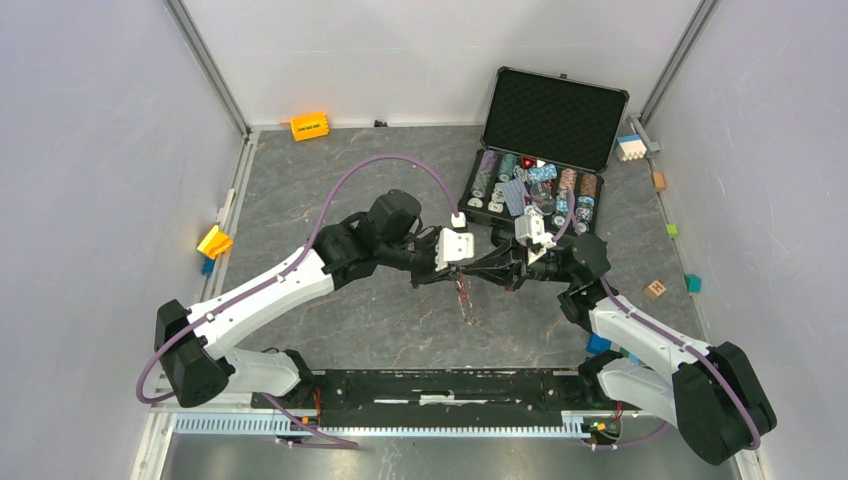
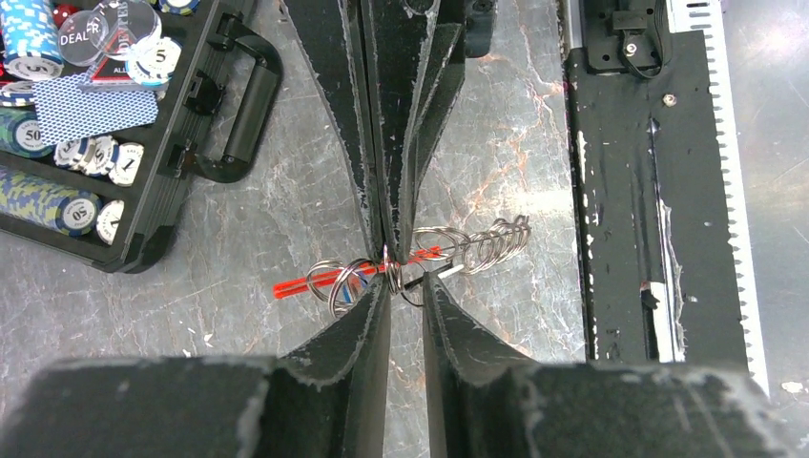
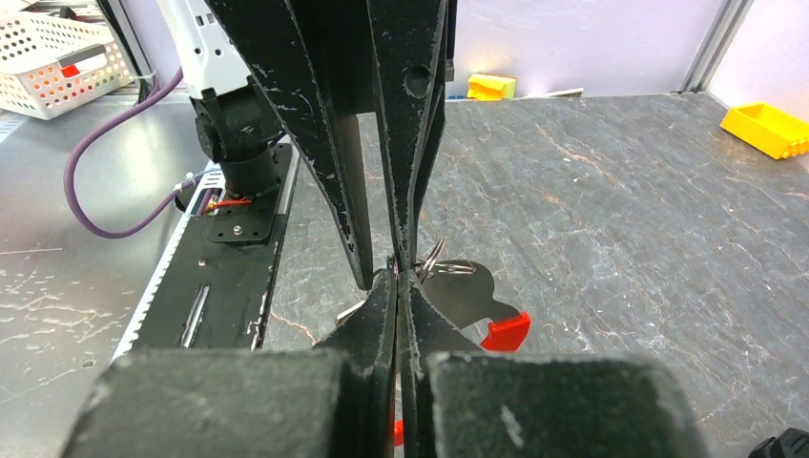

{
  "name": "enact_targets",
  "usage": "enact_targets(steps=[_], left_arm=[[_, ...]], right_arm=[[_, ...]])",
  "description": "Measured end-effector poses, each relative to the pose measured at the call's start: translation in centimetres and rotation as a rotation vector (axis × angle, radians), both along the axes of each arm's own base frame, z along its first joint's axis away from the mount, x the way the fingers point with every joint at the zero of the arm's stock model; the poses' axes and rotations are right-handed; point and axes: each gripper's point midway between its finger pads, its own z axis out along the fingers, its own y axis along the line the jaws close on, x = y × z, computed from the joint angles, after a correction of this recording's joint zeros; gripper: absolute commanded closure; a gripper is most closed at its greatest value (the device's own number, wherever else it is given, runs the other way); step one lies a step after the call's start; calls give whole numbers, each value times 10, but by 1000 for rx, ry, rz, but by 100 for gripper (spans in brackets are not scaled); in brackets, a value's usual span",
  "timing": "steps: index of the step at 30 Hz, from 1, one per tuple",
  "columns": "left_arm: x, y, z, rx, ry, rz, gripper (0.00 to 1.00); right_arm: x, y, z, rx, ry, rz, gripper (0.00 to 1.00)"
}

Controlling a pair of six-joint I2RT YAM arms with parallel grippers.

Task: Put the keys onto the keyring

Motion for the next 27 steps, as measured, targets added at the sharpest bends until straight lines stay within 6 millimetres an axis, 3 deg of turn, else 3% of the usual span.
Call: enact_targets(steps=[12, 15, 18, 27], left_arm=[[5, -2, -1, -21, -15, 8, 82], [6, -3, -1, -25, -18, 10, 86], [7, -2, -1, -27, -19, 14, 97], [7, 0, -1, -14, -5, 22, 98]], right_arm=[[0, 0, 0, 0, 1, -1, 100], [0, 0, 0, 0, 1, -1, 100], [0, 0, 0, 0, 0, -1, 100], [1, 0, -3, -9, -12, -4, 100]])
